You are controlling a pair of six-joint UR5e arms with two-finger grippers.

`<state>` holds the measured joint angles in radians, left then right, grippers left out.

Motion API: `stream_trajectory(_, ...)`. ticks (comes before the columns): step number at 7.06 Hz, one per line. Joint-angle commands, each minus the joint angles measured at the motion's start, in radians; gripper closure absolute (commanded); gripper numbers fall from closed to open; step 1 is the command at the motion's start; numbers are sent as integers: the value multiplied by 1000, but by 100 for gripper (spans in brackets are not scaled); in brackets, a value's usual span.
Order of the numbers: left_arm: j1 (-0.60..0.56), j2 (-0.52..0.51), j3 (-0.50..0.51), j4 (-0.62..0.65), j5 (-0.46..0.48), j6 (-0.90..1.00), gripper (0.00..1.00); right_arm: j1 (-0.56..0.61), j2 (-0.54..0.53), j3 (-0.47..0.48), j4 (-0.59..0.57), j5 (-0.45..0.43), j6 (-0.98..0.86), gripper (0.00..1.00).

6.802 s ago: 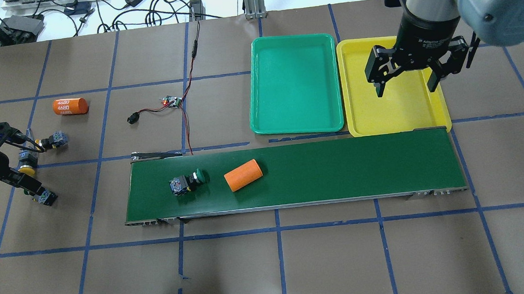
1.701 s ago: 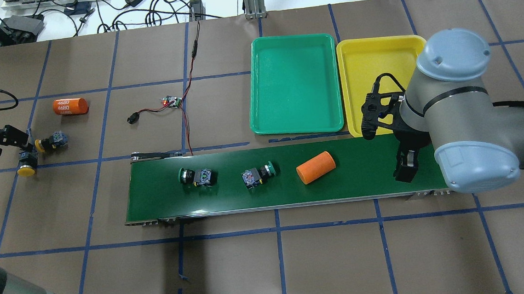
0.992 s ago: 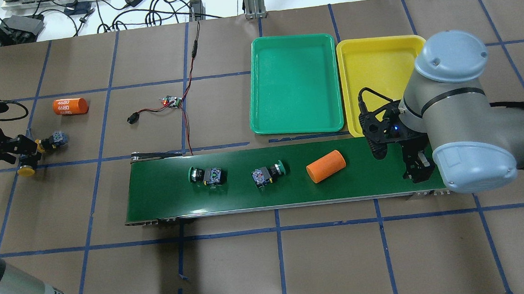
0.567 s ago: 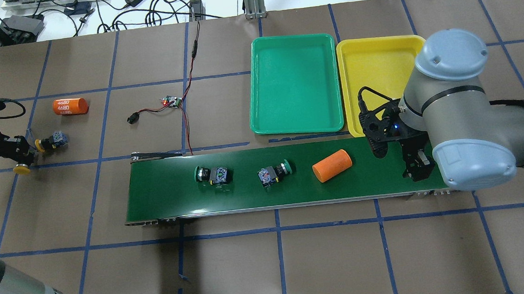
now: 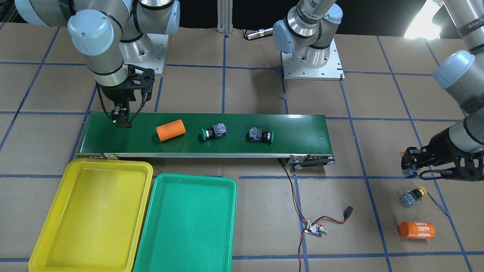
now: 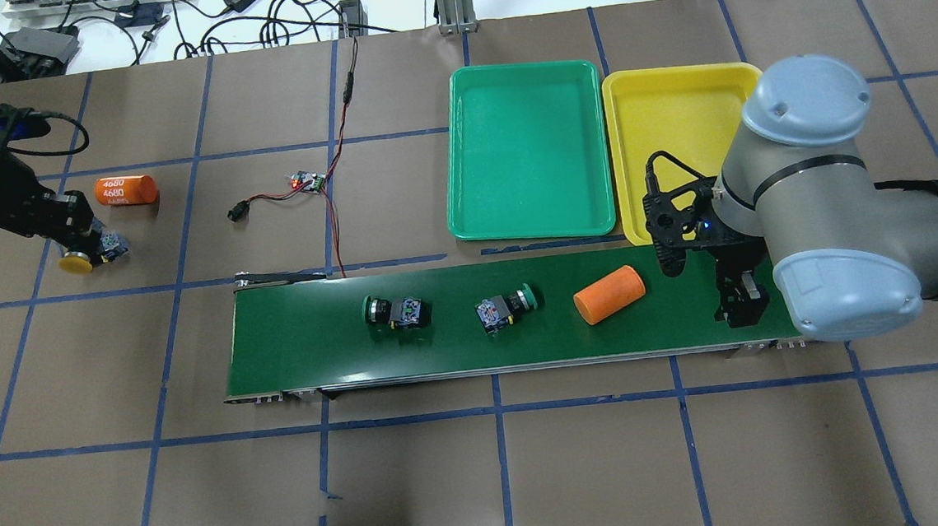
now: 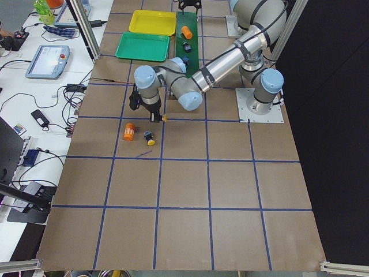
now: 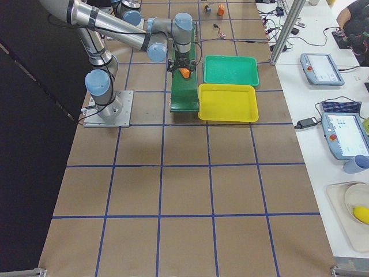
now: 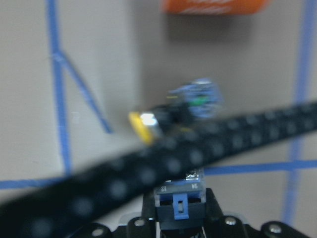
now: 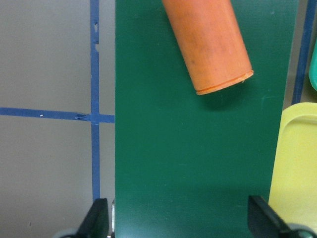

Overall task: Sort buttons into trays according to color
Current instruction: 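Return the left gripper to the pile and grasp a yellow-capped button, then place the yellow-capped button on the conveyor belt with the left gripper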

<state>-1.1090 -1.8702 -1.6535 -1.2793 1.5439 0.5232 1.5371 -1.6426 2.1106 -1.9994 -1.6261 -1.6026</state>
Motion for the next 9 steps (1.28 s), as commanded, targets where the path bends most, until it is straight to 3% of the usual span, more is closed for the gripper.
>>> stream_trajectory(1, -179, 142, -110, -55, -10, -129, 100, 0, 1, 2, -1, 2, 30, 0)
stream_trajectory(2, -237, 192, -186, -42, -7, -222, 100, 0, 3, 3, 2, -3, 33, 0)
stream_trajectory(5, -401, 192, -285, 65, 2, -423, 100, 0, 38, 2, -1, -1, 26, 0)
stream_trajectory(7, -420, 169, -383, 184, 1, -431, 100, -2, 40, 3, 1, 3, -22, 0)
stream_trajectory(8, -420, 164, -435, 307, 1, -437, 24, -2, 40, 3, -5, 5, -19, 0)
stream_trajectory(9, -420, 184, -439, 334, -4, -436, 0, 0, 38, 3, -7, 5, -16, 0)
